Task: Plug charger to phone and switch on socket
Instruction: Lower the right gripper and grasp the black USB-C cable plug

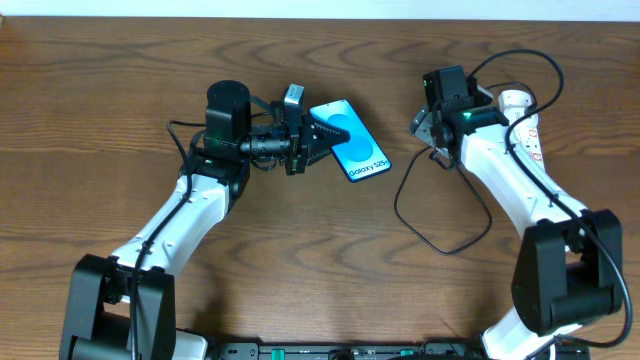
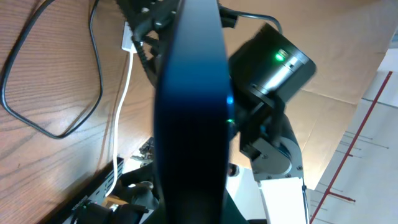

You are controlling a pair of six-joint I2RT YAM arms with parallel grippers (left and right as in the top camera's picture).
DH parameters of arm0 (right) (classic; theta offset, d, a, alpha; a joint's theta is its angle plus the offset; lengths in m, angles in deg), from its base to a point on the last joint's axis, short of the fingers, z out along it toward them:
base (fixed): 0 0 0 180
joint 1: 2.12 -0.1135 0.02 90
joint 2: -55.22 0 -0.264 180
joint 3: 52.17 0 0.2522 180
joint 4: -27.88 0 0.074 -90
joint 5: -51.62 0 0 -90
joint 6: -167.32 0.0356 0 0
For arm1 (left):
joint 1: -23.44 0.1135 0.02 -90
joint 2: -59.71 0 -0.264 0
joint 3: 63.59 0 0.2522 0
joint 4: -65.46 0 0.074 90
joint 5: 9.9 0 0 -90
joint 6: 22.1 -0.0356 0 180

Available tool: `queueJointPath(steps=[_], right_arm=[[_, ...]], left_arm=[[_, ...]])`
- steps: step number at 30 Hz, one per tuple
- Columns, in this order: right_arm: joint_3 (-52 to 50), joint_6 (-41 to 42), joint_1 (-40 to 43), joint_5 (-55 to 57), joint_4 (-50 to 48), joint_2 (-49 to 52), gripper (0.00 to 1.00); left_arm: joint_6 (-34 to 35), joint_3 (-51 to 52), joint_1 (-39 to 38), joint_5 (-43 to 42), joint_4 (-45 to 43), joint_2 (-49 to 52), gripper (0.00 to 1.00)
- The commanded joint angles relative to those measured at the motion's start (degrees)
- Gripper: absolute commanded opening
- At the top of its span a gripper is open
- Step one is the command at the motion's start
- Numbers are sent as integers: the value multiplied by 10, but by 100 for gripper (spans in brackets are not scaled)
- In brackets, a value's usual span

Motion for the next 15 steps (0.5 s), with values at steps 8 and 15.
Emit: queueJointPath(steps=[8,15], right_arm=[[9,58,-3,16,-11,45,91],[8,58,-4,-24,-18,67,91]], left_arm=[[-26,-11,1,-2,-6,0,7],[-27,-11,1,-2,-6,0,7]])
